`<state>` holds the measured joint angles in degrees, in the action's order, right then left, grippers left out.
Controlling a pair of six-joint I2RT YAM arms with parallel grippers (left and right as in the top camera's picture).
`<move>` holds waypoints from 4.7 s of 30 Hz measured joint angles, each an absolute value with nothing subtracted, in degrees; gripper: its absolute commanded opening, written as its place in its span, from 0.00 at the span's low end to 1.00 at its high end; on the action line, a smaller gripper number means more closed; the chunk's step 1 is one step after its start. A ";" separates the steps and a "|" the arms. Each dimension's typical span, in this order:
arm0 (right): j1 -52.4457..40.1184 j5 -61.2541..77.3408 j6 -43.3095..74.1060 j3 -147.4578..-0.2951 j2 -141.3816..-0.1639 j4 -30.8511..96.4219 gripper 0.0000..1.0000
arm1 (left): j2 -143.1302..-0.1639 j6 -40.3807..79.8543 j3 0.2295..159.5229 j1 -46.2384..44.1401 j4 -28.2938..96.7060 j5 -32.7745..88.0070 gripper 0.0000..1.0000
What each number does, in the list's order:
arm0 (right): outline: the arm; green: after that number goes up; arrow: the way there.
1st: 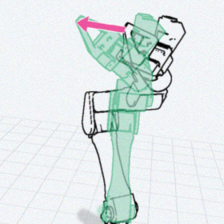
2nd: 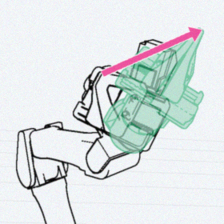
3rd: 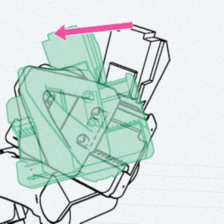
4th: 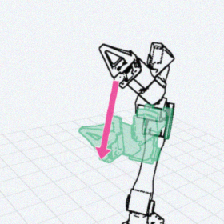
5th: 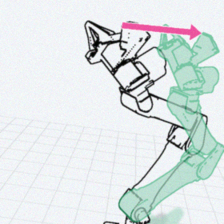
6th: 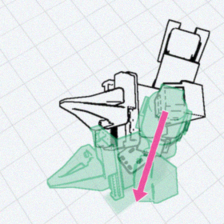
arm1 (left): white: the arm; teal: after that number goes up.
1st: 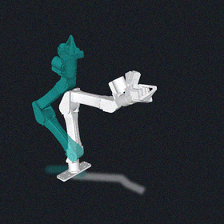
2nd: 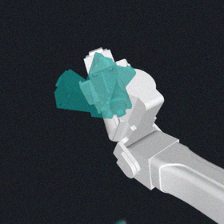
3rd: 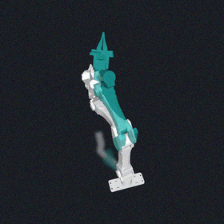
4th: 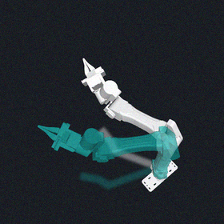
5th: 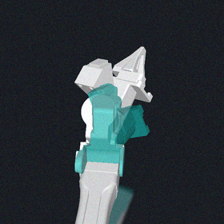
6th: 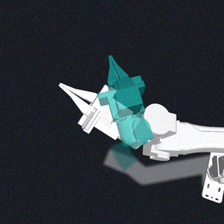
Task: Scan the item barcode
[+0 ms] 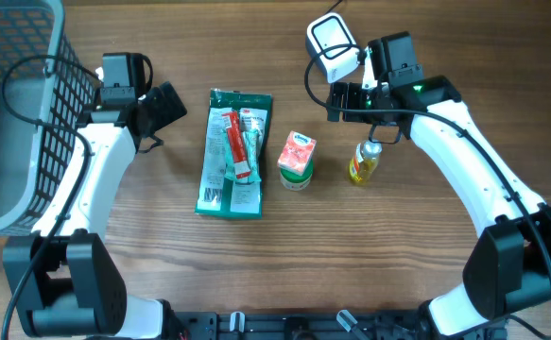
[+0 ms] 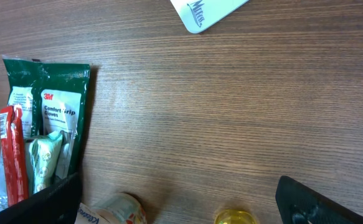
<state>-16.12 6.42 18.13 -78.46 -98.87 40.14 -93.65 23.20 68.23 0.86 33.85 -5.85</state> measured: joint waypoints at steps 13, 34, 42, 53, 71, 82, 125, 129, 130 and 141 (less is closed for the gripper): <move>-15.05 6.87 18.13 -82.43 -94.35 52.99 0.93 | -93.65 23.20 68.23 0.86 33.85 -5.87 1.00; -18.35 4.60 15.73 -76.18 -93.89 60.75 0.80 | -93.65 23.20 68.23 0.86 33.85 -5.85 1.00; -18.35 3.75 15.29 -76.12 -94.85 60.62 0.78 | -93.62 23.20 68.23 0.86 33.85 -5.87 1.00; -18.35 2.72 15.09 -76.12 -94.85 60.64 0.88 | -93.62 23.20 68.23 0.86 33.85 -5.87 1.00; -18.35 2.70 15.11 -72.49 -94.89 58.37 0.73 | -93.65 23.20 68.23 0.86 33.85 -5.85 1.00; -18.33 2.55 15.09 -72.01 -95.18 56.80 0.48 | -93.65 23.20 68.23 0.86 33.85 -5.85 1.00; -1.85 81.28 -27.11 -67.83 -87.39 81.87 0.31 | -93.65 23.20 68.23 0.86 33.85 -5.85 1.00; -1.85 82.83 -27.11 -67.83 -87.39 81.82 0.31 | -93.65 23.20 68.23 0.86 33.85 -5.85 1.00; -1.85 83.00 -27.11 -67.83 -87.39 81.84 0.31 | -93.65 23.20 68.23 0.86 33.85 -5.85 1.00; -1.85 87.88 -27.53 -67.83 -87.39 82.48 0.27 | -93.65 23.20 68.23 0.86 33.85 -5.85 1.00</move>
<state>-1.85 87.88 -27.53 -67.83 -87.39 82.48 -93.65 23.20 68.23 0.86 33.85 -5.85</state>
